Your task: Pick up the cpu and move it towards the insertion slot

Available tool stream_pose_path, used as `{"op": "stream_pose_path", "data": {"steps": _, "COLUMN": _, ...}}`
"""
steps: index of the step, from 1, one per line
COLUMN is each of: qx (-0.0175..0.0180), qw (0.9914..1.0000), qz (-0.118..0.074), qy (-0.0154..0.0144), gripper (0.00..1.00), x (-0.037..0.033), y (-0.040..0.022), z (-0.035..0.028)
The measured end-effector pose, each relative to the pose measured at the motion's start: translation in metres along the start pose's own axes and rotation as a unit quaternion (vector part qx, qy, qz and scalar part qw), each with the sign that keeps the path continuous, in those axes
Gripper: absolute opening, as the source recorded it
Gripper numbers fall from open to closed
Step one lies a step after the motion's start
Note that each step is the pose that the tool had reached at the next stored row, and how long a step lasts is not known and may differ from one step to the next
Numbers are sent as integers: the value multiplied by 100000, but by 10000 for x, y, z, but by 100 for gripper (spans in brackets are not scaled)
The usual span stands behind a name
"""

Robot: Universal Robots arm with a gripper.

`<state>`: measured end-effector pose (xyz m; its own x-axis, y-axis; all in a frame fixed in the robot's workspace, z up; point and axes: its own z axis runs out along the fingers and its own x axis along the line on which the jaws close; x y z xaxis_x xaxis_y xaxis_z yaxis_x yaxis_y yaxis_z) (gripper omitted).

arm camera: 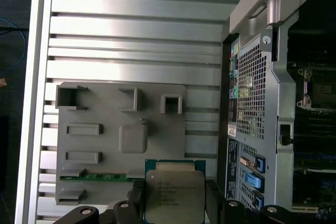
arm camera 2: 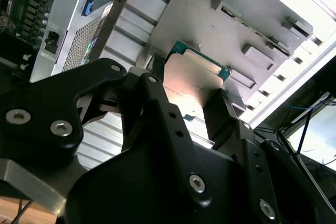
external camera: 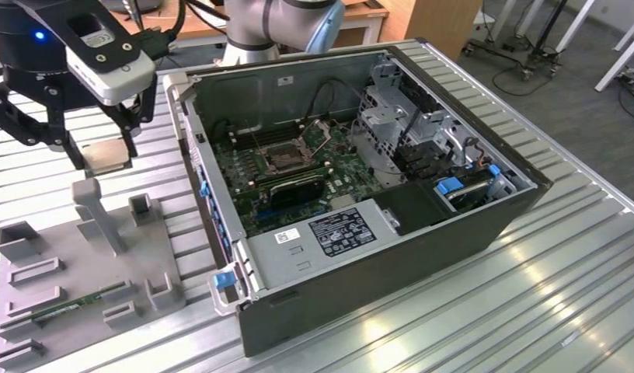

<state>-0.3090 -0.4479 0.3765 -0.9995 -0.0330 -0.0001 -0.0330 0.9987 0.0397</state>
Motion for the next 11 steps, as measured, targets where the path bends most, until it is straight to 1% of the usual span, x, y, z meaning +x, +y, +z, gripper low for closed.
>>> {"op": "stream_pose_path", "data": {"steps": 11, "qx": 2, "qw": 100000, "qz": -3, "qy": 2, "gripper": 55, "x": -166, "y": -6, "z": 0}}
